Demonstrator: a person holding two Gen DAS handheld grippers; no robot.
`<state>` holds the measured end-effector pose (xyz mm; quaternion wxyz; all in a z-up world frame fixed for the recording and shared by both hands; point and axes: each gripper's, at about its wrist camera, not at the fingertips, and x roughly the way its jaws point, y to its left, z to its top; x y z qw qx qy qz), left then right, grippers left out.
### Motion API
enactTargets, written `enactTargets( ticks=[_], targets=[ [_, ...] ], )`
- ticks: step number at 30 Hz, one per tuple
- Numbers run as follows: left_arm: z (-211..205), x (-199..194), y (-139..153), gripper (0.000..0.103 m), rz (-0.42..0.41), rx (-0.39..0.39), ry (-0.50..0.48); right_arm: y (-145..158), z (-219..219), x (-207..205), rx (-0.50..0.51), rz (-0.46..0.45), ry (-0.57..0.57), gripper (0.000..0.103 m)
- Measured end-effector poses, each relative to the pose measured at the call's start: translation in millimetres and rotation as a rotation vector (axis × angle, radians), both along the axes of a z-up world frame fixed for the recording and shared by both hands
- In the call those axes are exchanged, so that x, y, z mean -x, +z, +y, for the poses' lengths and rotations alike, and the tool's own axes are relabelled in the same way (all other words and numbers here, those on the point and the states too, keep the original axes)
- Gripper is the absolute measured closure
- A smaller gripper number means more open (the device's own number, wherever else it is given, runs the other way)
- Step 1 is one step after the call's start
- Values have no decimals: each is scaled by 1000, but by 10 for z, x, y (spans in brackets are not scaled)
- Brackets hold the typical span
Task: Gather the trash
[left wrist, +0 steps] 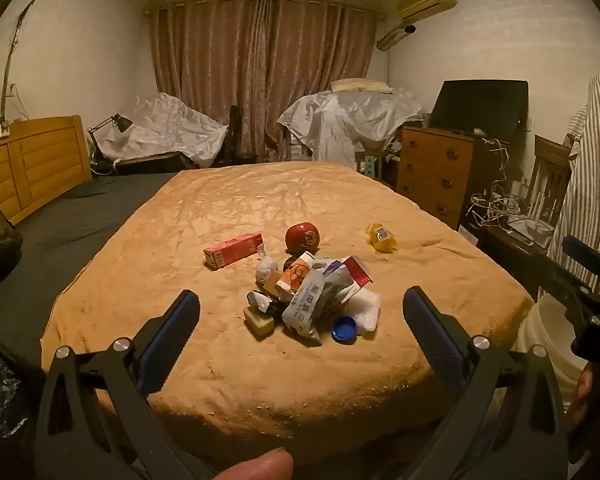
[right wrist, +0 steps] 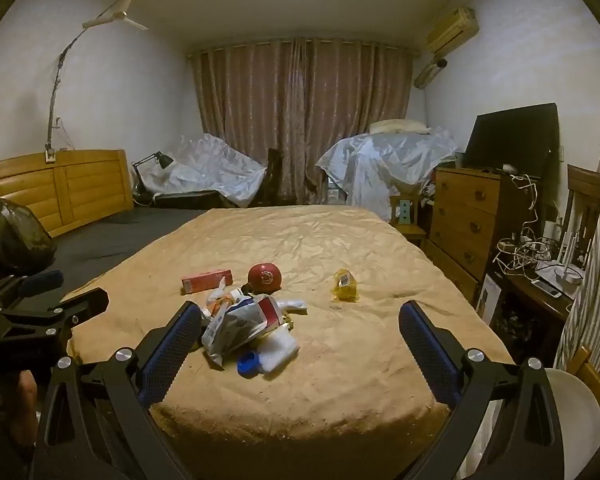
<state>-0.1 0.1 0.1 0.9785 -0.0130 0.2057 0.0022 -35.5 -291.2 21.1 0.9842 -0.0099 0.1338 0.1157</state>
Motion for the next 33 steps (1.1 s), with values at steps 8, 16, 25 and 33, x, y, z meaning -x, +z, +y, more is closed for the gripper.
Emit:
enactTargets(
  ticks=[8,16,25,33],
  targets=[
    [6,-5,0,5,1,2,2,1,0,-4,-5,3,3,4],
    [90,-77,-21,5,14,11,3,31,41,-48,-6,7,16,4],
    [85,-67,2,5,7,-2,11,71,25,50,-5,-3,30,4],
    [79,-80,-20,5,8,-10,28,56,36,37,-4,-2,30,4]
  ],
)
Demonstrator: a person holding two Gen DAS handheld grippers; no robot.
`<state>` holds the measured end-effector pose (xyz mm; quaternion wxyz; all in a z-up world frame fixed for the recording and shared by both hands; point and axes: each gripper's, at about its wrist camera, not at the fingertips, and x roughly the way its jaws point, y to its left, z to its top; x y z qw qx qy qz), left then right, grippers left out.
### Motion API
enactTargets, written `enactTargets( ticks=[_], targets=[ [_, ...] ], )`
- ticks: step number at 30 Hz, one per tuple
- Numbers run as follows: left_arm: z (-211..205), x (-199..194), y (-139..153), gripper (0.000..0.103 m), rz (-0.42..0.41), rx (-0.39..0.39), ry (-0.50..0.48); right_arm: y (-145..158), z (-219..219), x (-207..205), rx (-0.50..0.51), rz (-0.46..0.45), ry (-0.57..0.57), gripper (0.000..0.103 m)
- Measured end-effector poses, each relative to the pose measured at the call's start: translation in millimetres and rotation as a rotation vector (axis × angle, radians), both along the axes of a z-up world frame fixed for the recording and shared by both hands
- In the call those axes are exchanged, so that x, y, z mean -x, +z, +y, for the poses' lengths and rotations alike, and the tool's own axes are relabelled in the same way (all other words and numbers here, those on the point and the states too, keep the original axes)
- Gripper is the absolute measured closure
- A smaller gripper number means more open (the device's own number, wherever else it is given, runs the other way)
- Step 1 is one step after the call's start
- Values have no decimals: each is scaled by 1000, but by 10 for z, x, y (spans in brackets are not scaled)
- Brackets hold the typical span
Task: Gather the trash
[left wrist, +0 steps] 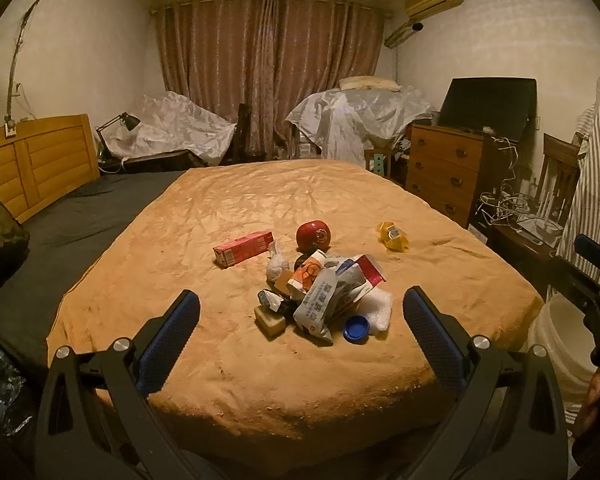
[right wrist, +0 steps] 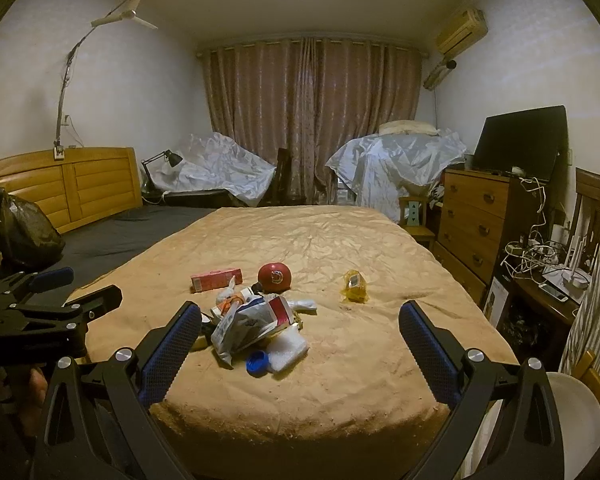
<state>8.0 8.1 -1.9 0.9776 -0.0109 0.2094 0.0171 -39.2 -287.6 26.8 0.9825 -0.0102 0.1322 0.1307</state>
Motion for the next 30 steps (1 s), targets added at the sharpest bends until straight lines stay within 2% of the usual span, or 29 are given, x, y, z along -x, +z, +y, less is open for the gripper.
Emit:
enactTargets(
  ticks=[30],
  targets=[
    [21,-11,-23,5,2,-6,16,54,33,92,3,0,20,4]
  ],
)
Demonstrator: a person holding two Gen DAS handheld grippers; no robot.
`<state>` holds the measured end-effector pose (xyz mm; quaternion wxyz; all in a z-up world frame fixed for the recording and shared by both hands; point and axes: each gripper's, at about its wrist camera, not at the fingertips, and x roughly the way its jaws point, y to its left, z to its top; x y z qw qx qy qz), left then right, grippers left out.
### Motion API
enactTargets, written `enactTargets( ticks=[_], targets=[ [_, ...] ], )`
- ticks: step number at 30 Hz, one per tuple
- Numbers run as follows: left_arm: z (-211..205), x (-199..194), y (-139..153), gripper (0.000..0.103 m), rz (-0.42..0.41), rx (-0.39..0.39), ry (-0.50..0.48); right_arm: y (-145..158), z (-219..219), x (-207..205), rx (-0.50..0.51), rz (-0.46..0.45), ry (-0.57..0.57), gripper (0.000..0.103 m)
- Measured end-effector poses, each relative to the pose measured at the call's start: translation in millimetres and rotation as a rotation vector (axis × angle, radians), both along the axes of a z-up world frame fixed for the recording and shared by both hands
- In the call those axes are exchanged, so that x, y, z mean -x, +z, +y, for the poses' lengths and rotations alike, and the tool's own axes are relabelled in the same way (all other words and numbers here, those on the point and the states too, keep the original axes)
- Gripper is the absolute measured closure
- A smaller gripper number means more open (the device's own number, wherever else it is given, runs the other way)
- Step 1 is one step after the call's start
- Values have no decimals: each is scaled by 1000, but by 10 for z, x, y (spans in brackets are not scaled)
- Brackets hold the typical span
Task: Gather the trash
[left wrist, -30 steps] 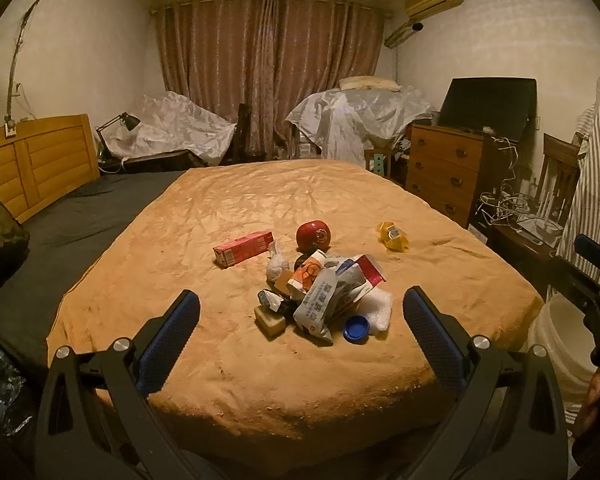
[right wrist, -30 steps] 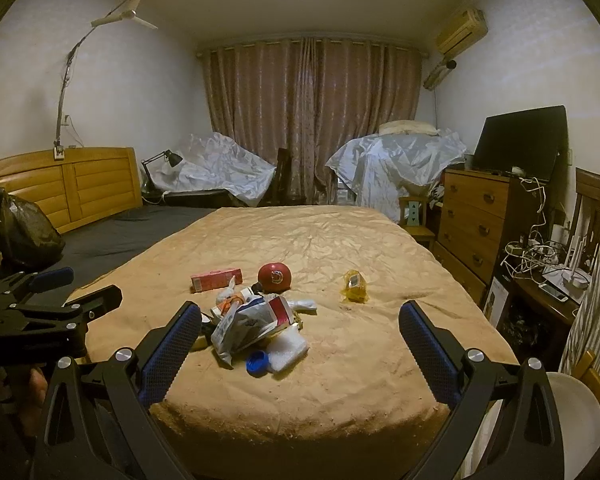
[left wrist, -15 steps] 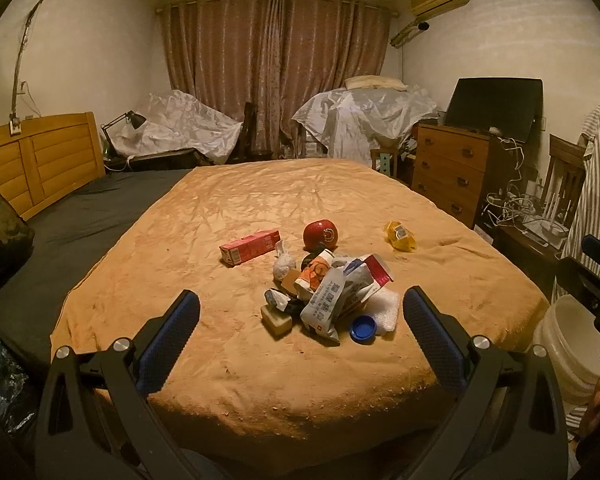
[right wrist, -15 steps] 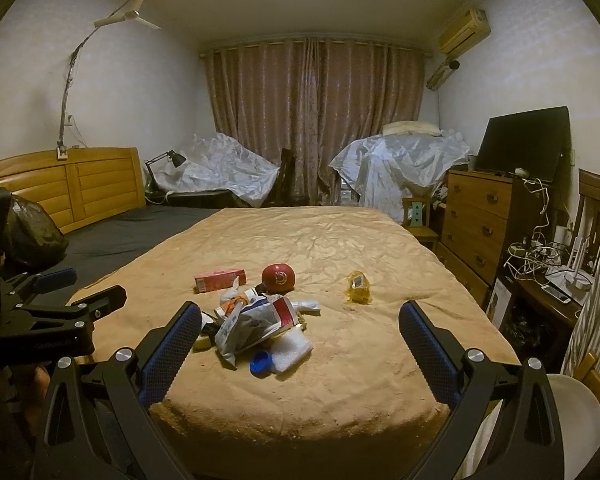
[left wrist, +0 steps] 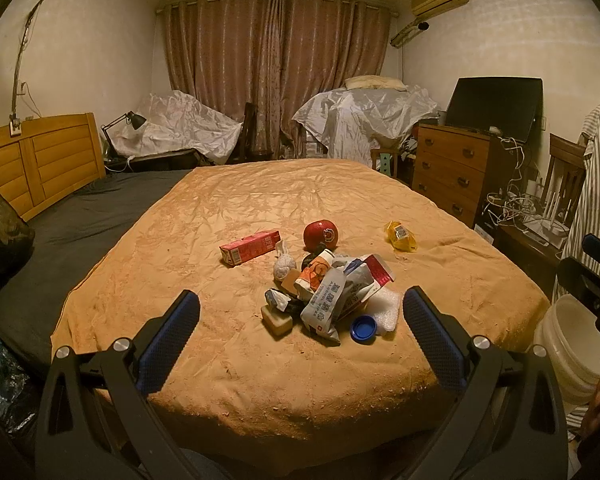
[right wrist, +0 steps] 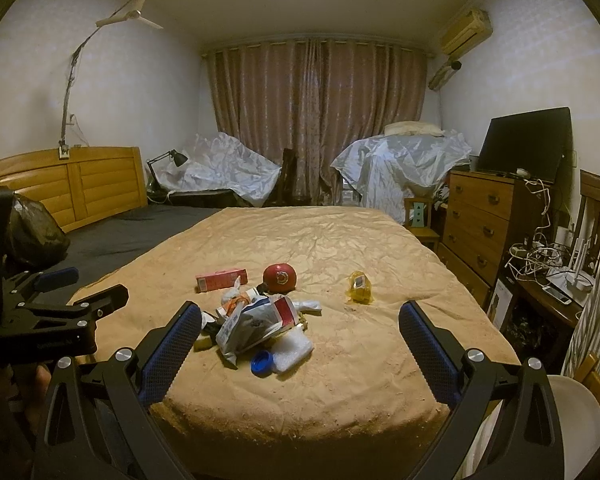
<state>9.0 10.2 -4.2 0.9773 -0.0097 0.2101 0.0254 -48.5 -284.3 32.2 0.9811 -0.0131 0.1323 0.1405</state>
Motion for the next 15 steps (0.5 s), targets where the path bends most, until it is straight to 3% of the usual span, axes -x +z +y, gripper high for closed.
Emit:
enactTargets(
  ticks=[15],
  targets=[
    [-3,0,0,5,0,0,1,7,3,10,1,0,2,4]
  ],
)
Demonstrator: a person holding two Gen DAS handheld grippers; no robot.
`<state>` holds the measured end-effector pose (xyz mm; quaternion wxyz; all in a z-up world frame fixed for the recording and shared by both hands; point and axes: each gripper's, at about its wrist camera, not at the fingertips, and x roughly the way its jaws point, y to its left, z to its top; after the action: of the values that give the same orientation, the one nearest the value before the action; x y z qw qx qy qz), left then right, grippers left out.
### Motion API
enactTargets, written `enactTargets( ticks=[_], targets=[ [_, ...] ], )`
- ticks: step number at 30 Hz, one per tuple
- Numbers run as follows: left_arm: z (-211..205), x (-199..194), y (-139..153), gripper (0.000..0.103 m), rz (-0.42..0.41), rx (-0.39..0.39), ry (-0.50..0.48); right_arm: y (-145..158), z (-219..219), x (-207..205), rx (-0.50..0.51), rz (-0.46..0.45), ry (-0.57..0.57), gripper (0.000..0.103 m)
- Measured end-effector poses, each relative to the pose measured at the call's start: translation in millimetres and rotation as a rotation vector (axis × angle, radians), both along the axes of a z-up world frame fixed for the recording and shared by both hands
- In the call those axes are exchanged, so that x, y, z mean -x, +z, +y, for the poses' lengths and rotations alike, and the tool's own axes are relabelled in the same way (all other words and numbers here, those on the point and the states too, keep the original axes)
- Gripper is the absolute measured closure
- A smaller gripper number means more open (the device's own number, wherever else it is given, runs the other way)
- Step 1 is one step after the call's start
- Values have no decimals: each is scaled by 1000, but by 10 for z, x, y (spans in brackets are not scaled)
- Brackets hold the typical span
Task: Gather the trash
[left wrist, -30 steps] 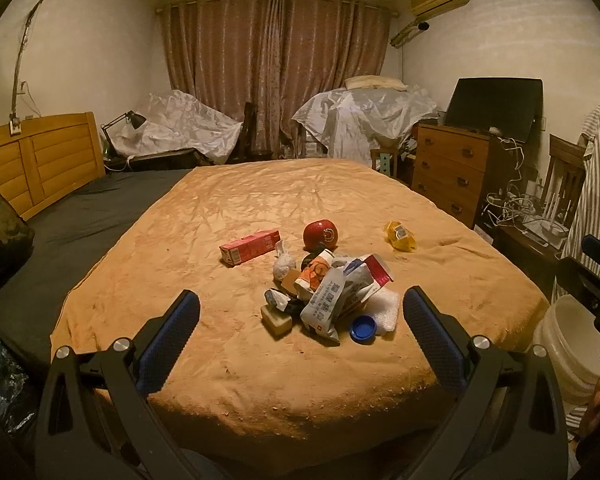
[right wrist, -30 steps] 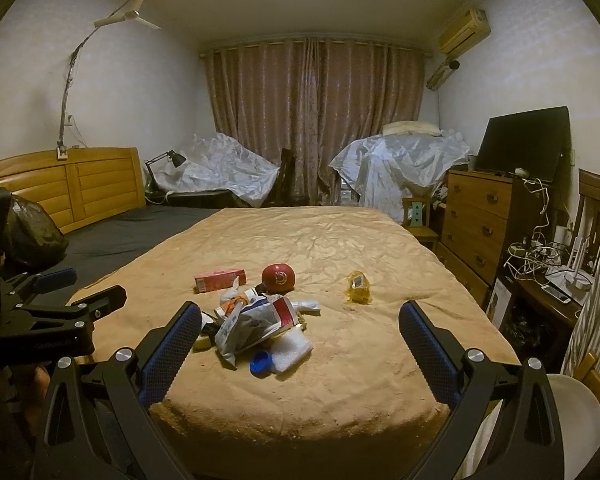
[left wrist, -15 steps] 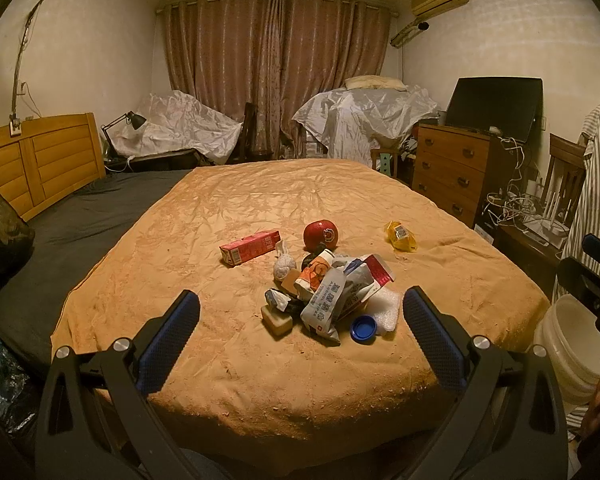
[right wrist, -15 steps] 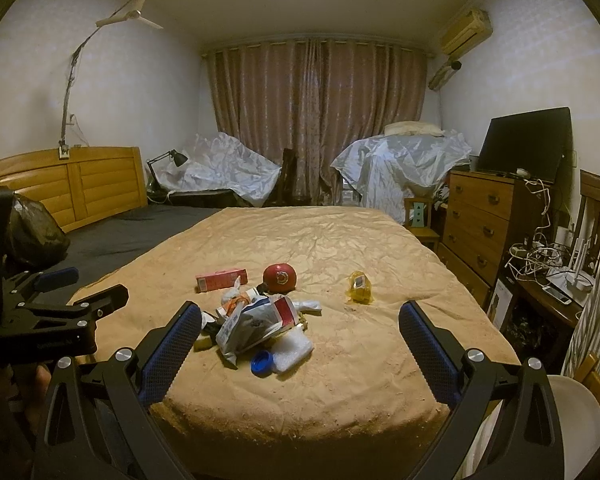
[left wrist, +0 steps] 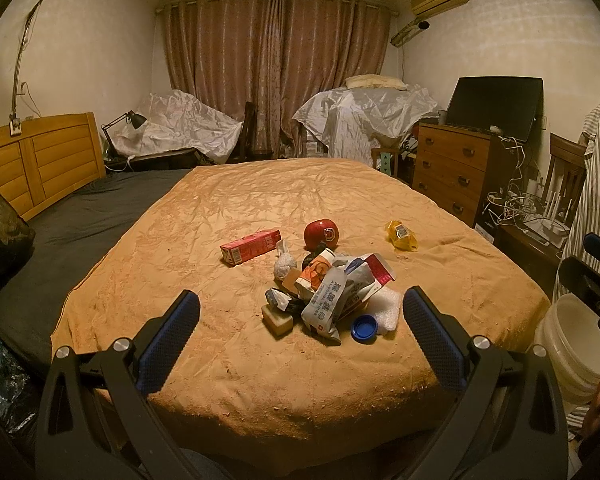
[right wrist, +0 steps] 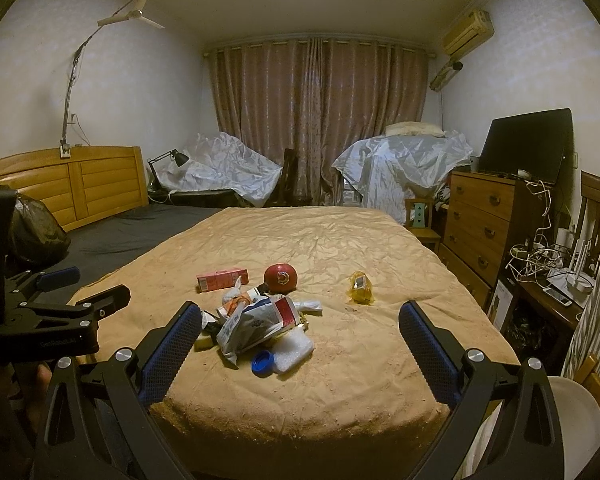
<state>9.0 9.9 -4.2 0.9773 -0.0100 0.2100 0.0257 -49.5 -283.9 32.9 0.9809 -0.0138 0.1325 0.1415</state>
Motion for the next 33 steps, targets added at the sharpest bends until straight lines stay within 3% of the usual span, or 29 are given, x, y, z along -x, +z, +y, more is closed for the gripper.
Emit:
enactTargets(
  ticks=[15,22,25,28,30,32,33],
  targets=[
    [9,2,-14,5,8,6,-4,-21,11,-13,5,9,10,4],
    [207,-138,-224,5,55,17,-45,-142,-2,-165,5,49,30,4],
    [342,-313,-457,5,106,22,-90,-261,10,-281,5,84,42,4],
    [476,-585,-762,5,210,2,-164,-447,43,-470,5,149,68,4],
    [608,-797,-950,5,269,3,-148,-587,71,-619,0,198,94,4],
    [743,-1016,-1094,11,317,50,-152,-753,122,-781,-13,254,147,5],
    [799,-1154,-1179,24,353,78,-157,-831,153,-850,-15,274,165,10]
  ],
)
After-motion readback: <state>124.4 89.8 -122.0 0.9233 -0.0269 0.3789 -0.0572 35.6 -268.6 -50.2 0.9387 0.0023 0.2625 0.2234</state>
